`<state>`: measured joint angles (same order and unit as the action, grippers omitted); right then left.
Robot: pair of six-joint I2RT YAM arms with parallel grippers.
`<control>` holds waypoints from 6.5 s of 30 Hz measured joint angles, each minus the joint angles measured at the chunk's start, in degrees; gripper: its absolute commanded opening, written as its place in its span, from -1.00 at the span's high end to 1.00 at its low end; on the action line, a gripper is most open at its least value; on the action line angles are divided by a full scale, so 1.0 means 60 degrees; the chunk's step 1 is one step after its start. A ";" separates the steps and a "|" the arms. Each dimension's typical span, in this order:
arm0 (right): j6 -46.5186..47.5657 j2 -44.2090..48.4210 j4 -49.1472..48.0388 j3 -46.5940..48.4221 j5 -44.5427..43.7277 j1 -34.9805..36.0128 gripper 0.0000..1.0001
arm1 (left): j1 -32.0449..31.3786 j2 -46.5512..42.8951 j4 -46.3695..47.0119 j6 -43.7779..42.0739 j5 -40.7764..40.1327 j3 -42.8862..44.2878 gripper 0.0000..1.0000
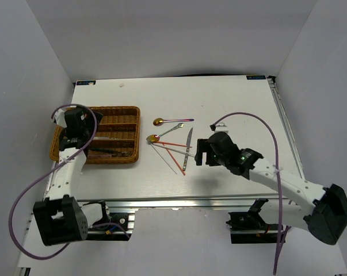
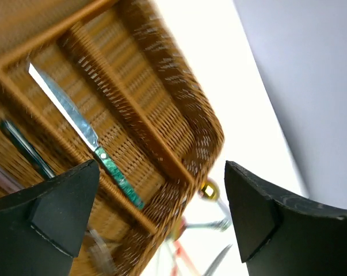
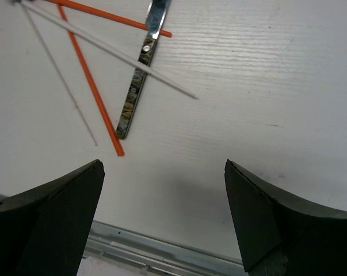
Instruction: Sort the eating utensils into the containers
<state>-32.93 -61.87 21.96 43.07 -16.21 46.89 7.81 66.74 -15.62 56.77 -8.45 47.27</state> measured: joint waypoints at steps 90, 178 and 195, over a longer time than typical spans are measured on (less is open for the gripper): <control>0.0667 -0.1916 -0.0390 0.2543 0.0415 0.3104 1.00 | -0.4197 -0.3963 0.2433 0.0106 0.4051 -0.3173 -0.96; 0.2433 -0.6459 -0.0244 0.4011 0.0372 0.1581 0.13 | 0.0025 -0.4266 -0.1996 -0.4492 0.0994 -0.0969 -0.96; 0.2623 -0.9457 -0.0011 0.8801 0.0863 -0.0889 -0.78 | -0.0674 -0.4109 -0.2036 -0.4575 0.1031 -0.1067 -0.96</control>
<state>-17.19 -118.61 21.89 95.88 -11.03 41.56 3.77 42.09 -27.83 29.32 -2.26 40.86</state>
